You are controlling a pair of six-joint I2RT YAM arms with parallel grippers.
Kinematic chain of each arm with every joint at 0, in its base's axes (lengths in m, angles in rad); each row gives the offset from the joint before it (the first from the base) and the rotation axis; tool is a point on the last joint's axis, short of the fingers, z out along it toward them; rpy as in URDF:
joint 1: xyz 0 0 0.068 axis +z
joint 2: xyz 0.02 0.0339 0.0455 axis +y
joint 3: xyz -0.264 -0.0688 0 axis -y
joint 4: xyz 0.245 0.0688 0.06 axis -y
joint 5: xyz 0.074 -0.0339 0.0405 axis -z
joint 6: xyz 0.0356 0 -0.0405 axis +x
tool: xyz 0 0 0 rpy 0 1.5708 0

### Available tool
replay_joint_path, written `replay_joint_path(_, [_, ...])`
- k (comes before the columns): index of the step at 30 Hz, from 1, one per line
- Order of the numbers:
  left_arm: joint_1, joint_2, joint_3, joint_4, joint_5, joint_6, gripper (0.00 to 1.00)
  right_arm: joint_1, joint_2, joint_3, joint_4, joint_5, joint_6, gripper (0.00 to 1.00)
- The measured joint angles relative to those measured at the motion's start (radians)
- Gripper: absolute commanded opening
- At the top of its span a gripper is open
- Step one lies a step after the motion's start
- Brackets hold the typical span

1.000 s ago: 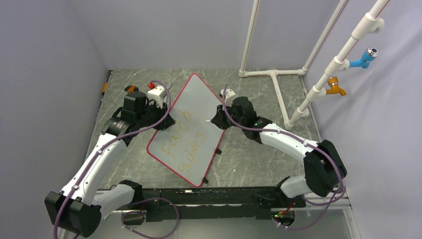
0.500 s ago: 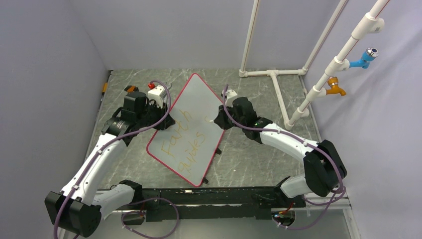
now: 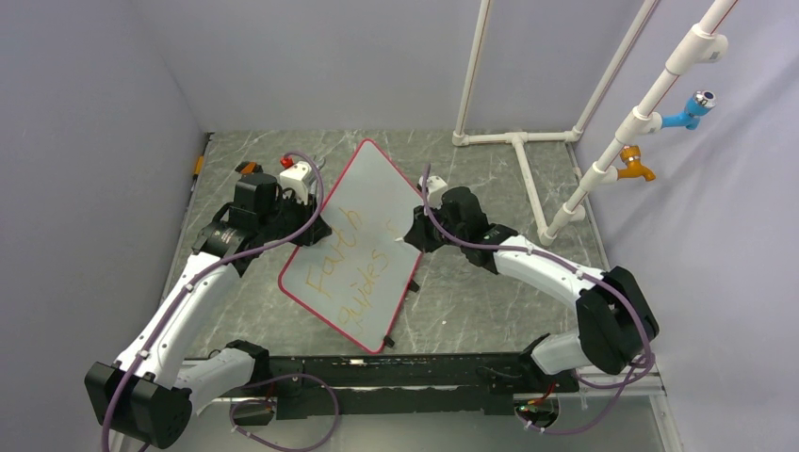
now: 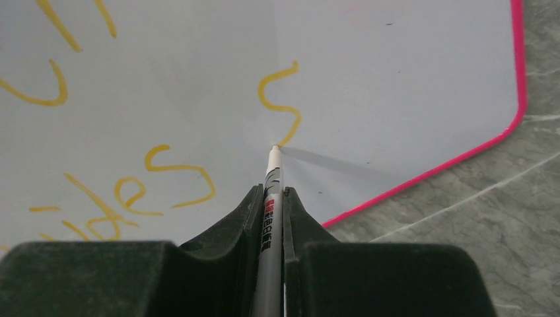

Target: Write a sentence on the whiteboard

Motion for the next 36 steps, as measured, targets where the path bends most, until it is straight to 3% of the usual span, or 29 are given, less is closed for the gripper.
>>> replay_joint_path(9, [0.000, 0.000, 0.000, 0.002, 0.001, 0.001, 0.00, 0.002, -0.079, -0.049, 0.026, -0.070, 0.015, 0.00])
replay_joint_path(17, [0.000, 0.000, 0.000, 0.002, 0.001, 0.002, 0.00, -0.014, -0.209, -0.073, 0.142, -0.008, 0.074, 0.00])
replay_joint_path(36, [0.000, -0.001, -0.001, 0.003, 0.001, 0.001, 0.00, -0.039, -0.065, -0.050, 0.155, 0.027, 0.093, 0.00])
